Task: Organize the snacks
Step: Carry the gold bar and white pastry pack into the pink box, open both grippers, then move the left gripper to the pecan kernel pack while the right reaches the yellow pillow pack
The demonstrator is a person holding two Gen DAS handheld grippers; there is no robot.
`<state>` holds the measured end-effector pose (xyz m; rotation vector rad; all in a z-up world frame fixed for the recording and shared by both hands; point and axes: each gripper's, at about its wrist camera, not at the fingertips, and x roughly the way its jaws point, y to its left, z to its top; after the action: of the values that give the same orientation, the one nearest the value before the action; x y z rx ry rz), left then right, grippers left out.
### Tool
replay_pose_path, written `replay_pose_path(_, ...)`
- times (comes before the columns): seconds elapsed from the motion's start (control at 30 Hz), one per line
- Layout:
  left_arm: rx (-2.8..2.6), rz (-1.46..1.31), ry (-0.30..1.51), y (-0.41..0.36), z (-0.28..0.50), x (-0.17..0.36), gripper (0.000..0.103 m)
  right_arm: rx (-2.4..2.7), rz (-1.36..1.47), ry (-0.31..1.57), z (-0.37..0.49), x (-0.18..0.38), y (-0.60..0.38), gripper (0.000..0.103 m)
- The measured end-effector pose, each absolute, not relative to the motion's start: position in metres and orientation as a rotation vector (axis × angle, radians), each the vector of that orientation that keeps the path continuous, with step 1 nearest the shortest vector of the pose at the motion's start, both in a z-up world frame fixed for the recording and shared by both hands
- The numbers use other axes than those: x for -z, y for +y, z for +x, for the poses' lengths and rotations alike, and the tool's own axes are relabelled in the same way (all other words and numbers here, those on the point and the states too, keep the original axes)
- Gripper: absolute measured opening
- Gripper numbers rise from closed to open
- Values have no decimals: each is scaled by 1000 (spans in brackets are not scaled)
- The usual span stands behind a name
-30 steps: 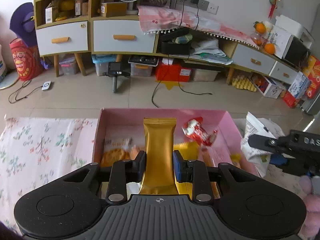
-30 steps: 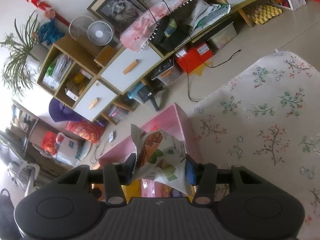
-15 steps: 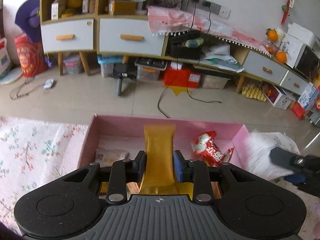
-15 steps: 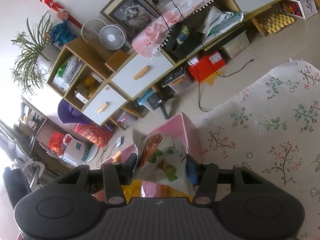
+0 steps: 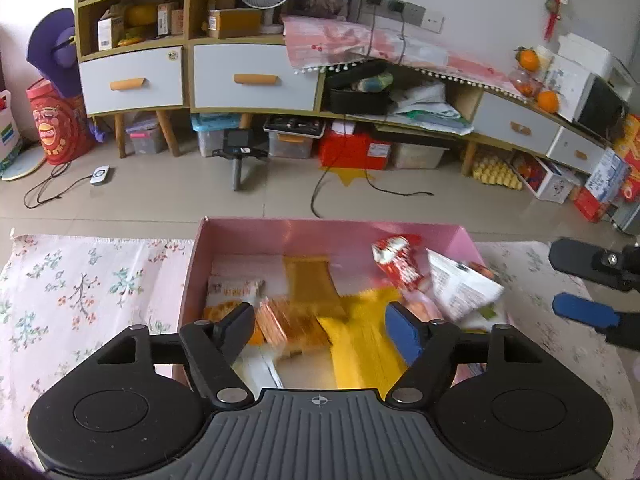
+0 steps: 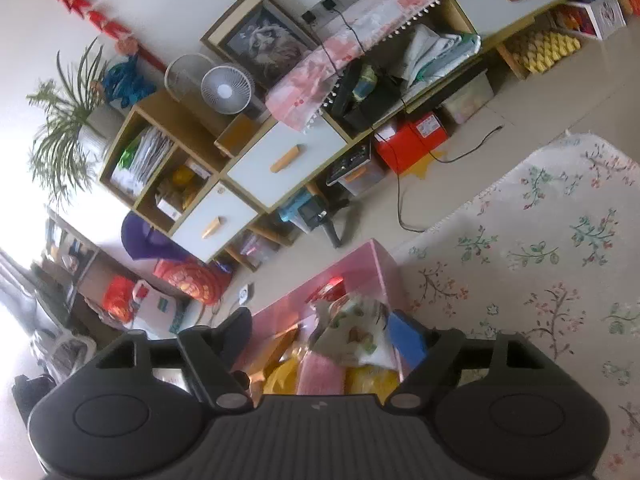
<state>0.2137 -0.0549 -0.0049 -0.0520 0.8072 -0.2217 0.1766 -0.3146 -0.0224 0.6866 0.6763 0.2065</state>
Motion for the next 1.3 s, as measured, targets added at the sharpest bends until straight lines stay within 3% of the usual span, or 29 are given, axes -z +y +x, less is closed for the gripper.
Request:
replay_pose_path(0.27, 262, -12, 791, -55, 165, -17, 79, -216, 575, 704, 142, -4, -292, 79)
replay_pose_path(0.33, 272, 1, 796, -54, 155, -20, 79, -208, 555, 713, 133, -7, -288, 87)
replay_pose_path(0.4, 277, 13, 795, -51, 144, -24, 80, -194, 525, 723, 126, -11, -283, 87)
replay_pose_path(0.47, 276, 17, 791, -47, 133, -27, 90, -183, 494, 731, 117, -14, -279, 88)
replay_pose_path(0.63, 257, 30, 788, -32, 106, -28, 97, -178, 427, 747, 95, -14, -265, 90)
replay_pose_path(1.3, 230, 22, 808, 36, 72, 14, 98, -211, 342, 792, 75, 22, -211, 90)
